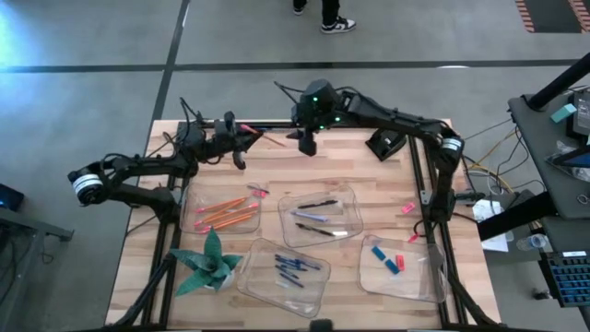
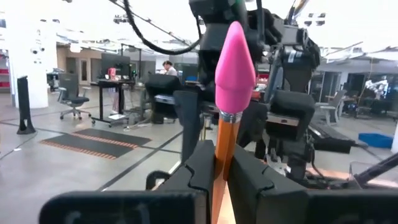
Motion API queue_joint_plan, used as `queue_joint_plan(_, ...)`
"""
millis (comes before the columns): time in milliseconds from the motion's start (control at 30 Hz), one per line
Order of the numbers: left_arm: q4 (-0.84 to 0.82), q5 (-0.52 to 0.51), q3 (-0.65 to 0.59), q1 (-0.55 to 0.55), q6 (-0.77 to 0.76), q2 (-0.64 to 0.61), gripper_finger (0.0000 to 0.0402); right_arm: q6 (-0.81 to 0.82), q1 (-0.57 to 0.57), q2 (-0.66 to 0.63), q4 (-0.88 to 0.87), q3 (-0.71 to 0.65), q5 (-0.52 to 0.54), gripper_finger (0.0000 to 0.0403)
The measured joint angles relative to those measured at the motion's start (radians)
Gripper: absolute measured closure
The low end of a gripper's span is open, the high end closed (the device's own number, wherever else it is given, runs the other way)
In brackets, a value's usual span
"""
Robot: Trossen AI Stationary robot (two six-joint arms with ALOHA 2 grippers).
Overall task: Sort crayons/erasers/pens/pencils in bins
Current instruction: Put the orange pencil into the top left transparent bin
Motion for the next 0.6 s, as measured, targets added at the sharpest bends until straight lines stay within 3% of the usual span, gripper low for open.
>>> queue_joint_plan(233, -0.185, 0.165, 0.153, -0.001, -0.039, -0.001, 0.0389, 0.115, 0.001, -0.058, -0.198, -0.003, 0.021, 0.0235)
queue_joint_plan(433, -0.540, 0.430, 0.327, -0.012, -0.094, -0.008, 0.0389, 0.219, 0.002, -0.053, -0.286, -0.022, 0.020, 0.0240)
queue_joint_plan(533, -0.678, 0.589, 0.353, -0.034, -0.171, -0.043, 0.0389, 0.262, 0.002, -0.051, -0.311, -0.045, 0.020, 0.0243)
queue_joint_plan(600, -0.718, 0.639, 0.342, -0.057, -0.239, -0.091, 0.0389, 0.271, 0.004, -0.053, -0.309, -0.071, 0.020, 0.0245)
